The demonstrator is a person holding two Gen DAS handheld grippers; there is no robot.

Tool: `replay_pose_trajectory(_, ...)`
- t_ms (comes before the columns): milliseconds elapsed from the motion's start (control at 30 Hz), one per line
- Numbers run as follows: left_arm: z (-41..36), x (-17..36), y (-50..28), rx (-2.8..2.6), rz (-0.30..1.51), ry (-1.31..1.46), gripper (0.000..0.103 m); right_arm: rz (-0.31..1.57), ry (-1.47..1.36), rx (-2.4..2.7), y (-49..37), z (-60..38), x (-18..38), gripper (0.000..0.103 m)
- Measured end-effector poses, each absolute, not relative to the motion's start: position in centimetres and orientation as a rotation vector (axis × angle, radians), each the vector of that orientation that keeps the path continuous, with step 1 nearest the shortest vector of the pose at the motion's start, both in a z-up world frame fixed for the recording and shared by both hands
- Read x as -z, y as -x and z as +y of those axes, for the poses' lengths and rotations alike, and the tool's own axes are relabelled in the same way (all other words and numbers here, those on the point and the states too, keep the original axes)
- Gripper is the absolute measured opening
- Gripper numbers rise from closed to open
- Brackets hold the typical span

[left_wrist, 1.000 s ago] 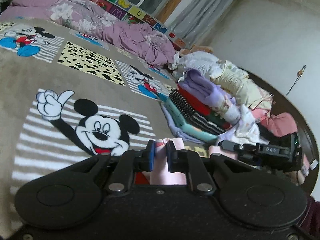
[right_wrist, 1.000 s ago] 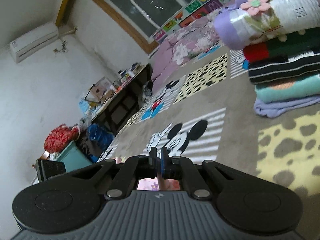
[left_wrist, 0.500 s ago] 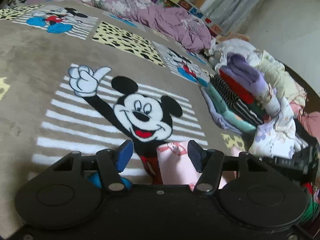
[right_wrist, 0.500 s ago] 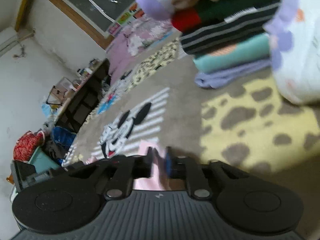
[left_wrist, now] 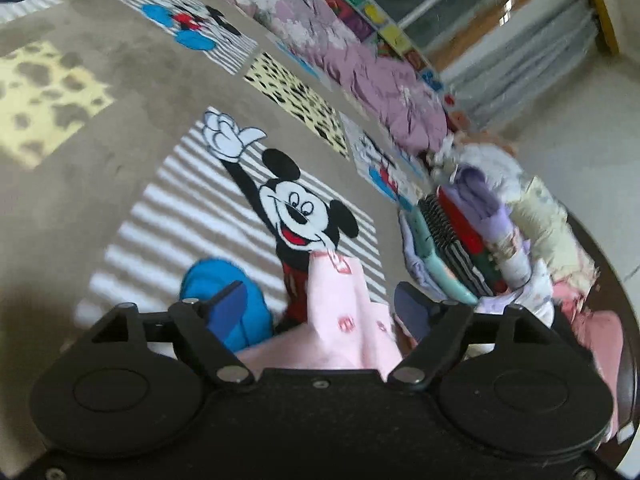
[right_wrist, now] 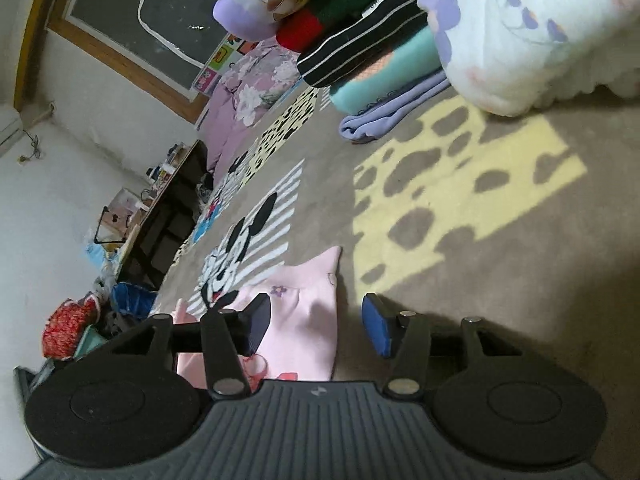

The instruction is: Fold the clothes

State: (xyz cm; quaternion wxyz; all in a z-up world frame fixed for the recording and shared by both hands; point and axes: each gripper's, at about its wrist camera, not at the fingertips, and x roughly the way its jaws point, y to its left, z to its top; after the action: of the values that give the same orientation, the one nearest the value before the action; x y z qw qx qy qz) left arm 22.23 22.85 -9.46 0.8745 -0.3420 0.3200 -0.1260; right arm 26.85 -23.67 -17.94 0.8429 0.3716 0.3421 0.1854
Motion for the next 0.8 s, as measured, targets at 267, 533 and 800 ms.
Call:
replay_pose_trajectory(267, 22.1, 10.2, -15.5, 0.179, 0.609, 0.781, 0.081, 0.784, -0.710, -0.403, -27.9, -21.4, 17.2, 0.003)
replay_pose_trajectory(533, 23.5, 12.7, -14.6, 0.176, 0.636, 0.838, 0.081, 0.674, -0.755, -0.305, -24.4, -24.1, 16.1, 0.003)
replay_pose_trajectory(800, 23.7, 13.3, -14.6, 0.232, 0.695, 0.829, 0.083, 0.573, -0.717, -0.241, -20.6, -28.0, 12.2, 0.003)
